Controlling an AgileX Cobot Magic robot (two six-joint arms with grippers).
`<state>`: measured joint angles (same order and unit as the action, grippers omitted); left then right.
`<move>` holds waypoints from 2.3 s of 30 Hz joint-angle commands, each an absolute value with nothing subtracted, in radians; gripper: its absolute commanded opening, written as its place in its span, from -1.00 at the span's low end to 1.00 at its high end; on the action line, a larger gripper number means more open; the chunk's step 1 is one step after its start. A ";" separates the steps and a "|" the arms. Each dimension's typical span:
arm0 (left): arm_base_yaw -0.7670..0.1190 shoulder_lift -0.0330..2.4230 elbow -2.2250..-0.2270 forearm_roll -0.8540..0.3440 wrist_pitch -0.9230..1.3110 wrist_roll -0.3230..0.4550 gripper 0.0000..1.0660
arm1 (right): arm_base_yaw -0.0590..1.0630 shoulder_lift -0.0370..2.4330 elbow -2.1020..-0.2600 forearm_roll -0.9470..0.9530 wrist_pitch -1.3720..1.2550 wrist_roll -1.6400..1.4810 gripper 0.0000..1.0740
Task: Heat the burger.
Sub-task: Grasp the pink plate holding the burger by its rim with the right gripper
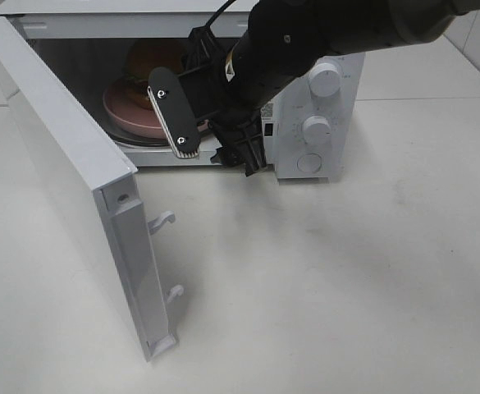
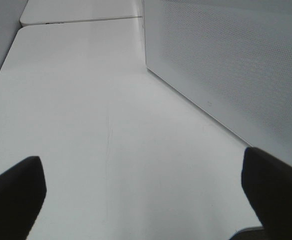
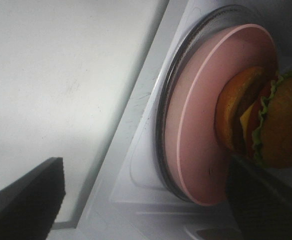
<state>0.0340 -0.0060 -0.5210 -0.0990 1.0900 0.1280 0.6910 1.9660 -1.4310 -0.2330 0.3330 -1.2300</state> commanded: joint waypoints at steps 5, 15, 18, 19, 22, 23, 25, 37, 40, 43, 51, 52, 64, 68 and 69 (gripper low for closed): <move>0.034 -0.010 -0.519 -0.100 1.075 0.127 0.87 | 0.687 2.052 -1.522 -0.193 0.309 -1.253 0.55; 0.034 -0.010 -0.519 -0.100 1.075 0.127 0.87 | 0.687 2.163 -1.632 -0.189 0.306 -1.242 0.52; 0.034 -0.010 -0.519 -0.100 1.075 0.127 0.87 | 0.687 2.190 -1.672 -0.189 0.311 -1.205 0.50; 0.034 -0.010 -0.519 -0.100 1.075 0.127 0.87 | 0.687 2.213 -1.701 -0.189 0.321 -1.170 0.50; 0.034 -0.010 -0.519 -0.100 1.075 0.127 0.87 | 0.687 2.223 -1.719 -0.190 0.328 -1.158 0.50; 0.034 -0.010 -0.519 -0.100 1.075 0.127 0.87 | 0.687 2.247 -1.752 -0.190 0.348 -1.153 0.49; 0.034 -0.010 -0.519 -0.100 1.075 0.127 0.87 | 0.687 2.264 -1.778 -0.190 0.368 -1.154 0.48; 0.034 -0.010 -0.519 -0.100 1.075 0.128 0.87 | 0.664 2.381 -1.910 -0.113 0.424 -1.152 0.42; 0.034 -0.010 -0.519 -0.100 1.075 0.128 0.87 | 0.663 2.386 -1.910 -0.109 0.427 -1.152 0.42; 0.034 -0.010 -0.519 -0.100 1.075 0.128 0.87 | 0.652 2.405 -1.918 -0.102 0.424 -1.156 0.42; 0.034 -0.010 -0.519 -0.100 1.075 0.128 0.87 | 0.629 2.411 -1.918 -0.088 0.407 -1.160 0.39; 0.034 -0.010 -0.519 -0.100 1.075 0.128 0.87 | 0.629 2.411 -1.918 -0.088 0.408 -1.162 0.30; 0.034 -0.010 -0.519 -0.100 1.075 0.128 0.87 | 0.629 2.419 -1.918 -0.088 0.405 -1.162 -0.91; 0.034 -0.010 -0.519 -0.100 1.075 0.128 0.87 | 0.630 2.416 -1.918 -0.088 0.409 -1.161 -1.00; 0.034 -0.010 -0.519 -0.100 1.075 0.128 0.87 | 0.630 2.416 -1.918 -0.088 0.409 -1.161 -1.00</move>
<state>0.0340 -0.0060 -0.5210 -0.0990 1.0900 0.1280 0.6370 2.4070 -1.9160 -0.0950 0.3960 -1.1710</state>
